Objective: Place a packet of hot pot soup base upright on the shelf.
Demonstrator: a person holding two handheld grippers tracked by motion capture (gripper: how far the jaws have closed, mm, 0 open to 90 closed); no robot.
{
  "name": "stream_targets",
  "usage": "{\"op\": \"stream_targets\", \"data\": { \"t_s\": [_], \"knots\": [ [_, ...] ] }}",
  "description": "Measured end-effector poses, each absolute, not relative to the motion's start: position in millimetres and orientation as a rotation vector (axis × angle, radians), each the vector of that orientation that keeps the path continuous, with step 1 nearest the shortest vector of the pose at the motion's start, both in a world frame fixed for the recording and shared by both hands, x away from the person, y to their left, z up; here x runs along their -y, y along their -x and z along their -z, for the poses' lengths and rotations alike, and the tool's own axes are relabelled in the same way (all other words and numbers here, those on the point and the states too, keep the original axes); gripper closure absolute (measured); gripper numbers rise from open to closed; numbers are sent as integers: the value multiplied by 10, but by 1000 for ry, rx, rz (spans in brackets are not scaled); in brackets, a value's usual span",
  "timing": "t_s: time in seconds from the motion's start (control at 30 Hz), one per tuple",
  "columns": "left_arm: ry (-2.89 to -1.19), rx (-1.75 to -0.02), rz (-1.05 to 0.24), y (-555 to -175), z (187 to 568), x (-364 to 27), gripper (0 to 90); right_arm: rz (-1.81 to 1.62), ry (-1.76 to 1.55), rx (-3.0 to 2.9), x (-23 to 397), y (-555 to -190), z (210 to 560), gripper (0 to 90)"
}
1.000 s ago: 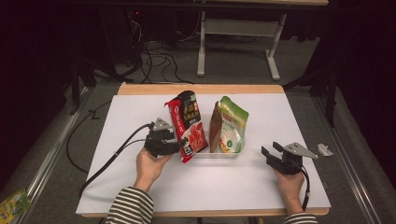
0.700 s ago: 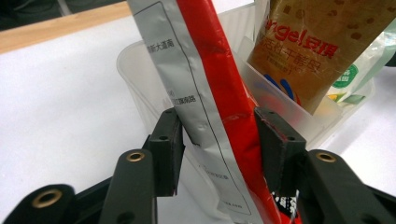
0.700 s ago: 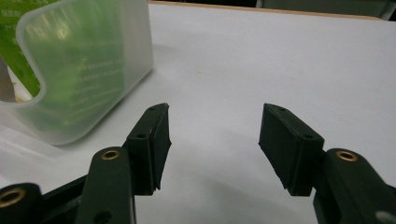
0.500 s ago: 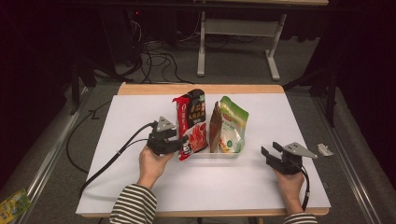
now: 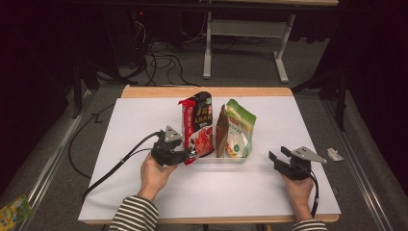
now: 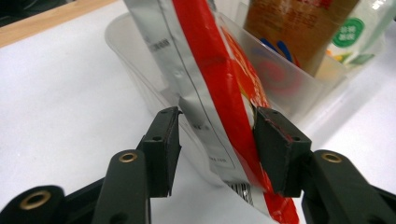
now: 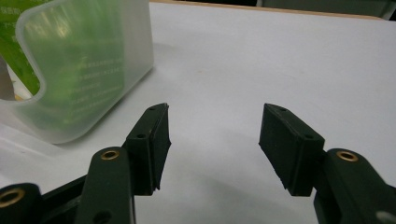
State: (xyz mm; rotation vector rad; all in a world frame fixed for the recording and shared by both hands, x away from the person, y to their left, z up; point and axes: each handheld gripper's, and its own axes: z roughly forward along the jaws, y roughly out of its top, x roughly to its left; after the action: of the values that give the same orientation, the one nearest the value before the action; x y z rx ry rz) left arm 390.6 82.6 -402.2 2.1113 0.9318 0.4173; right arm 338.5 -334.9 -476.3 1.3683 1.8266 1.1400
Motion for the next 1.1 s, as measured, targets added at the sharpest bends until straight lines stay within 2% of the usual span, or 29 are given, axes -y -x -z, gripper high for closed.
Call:
{"op": "stream_targets", "data": {
  "t_s": [0.2, 0.4, 0.57, 0.8, 1.1],
  "knots": [
    [-2091, -943, -421, -3938, 4030, -830, 530, -1138, -1367, -1828, 3348, -3387, 4763, 429],
    [-2144, -900, -438, -3755, 3988, -880, 569, -1149, -1367, -1822, 3355, -3385, 4765, 427],
    [-2172, -889, -396, -3649, 4010, -888, 628, -1144, -1369, -1825, 3351, -3383, 4763, 427],
    [-2185, -923, -330, -3693, 4062, -828, 718, -1143, -1371, -1825, 3350, -3383, 4763, 427],
    [-2193, -969, -338, -3795, 4117, -783, 801, -1134, -1367, -1829, 3344, -3388, 4763, 428]
  ]
}}
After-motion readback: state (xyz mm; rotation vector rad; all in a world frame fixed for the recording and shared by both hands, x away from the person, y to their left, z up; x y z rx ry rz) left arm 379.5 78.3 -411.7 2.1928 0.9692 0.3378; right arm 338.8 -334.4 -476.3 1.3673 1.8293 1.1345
